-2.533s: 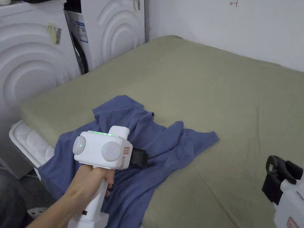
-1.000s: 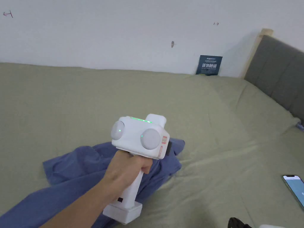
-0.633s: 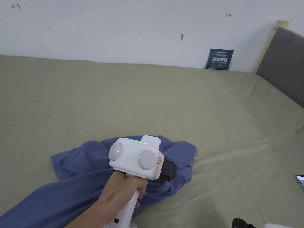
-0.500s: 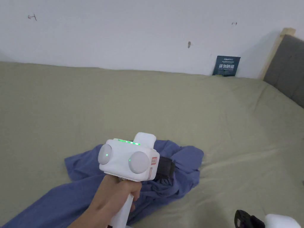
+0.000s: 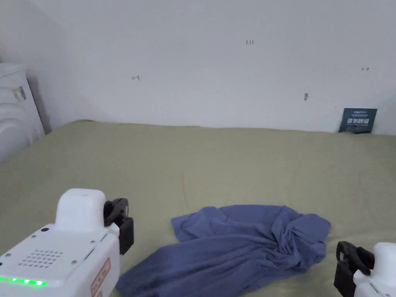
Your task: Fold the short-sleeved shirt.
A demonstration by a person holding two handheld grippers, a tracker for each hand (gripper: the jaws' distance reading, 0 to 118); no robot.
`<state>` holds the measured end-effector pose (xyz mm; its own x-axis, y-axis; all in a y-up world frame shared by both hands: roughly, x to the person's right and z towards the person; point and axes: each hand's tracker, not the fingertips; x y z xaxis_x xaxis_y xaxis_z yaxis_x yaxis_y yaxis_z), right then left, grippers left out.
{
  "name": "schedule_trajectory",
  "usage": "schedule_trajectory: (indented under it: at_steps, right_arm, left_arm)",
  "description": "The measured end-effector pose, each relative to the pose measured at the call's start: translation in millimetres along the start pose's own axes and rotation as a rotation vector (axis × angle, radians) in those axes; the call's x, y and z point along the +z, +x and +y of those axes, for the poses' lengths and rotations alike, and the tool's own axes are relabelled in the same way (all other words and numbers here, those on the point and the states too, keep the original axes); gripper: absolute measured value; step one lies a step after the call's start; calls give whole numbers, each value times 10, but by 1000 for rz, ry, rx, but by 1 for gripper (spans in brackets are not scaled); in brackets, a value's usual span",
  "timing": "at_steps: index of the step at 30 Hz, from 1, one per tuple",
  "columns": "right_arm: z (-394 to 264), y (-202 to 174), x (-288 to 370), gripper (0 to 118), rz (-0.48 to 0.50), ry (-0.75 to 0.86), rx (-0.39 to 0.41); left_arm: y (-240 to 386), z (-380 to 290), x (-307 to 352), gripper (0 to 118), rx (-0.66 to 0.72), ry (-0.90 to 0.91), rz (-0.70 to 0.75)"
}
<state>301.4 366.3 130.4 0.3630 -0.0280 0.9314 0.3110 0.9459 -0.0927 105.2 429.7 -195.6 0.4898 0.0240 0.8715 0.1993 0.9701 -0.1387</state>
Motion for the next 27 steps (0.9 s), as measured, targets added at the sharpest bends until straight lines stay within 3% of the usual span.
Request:
schedule_trajectory:
  at_steps: [2,13,22,23,25,26,27]
  right_arm:
    - [0,-45,85,1,13,4,-7]
    - [-63,-119,212,1,39,7,-6]
    - [-187,-99,48,1,53,-61,-21]
    - [-203,-90,26,1,52,-72,-21]
    - [-236,-101,-62,1,44,-90,-12]
    - [-251,-93,-104,1,40,-104,-2]
    - [-266,-81,-154,1,34,-122,7]
  left_arm:
    - [-119,-45,181,0,-6,19,91]
    - [-416,-165,218,0,21,-48,110]
    - [-706,-781,-1037,2,1,-471,-2]
    - [-742,-873,-1208,15,11,-507,-11]
    - [-770,-1023,-1617,111,3,-612,27]
    - [-785,-1118,-1804,118,7,-678,18]
    - [-795,-1164,-1931,114,33,-665,-6]
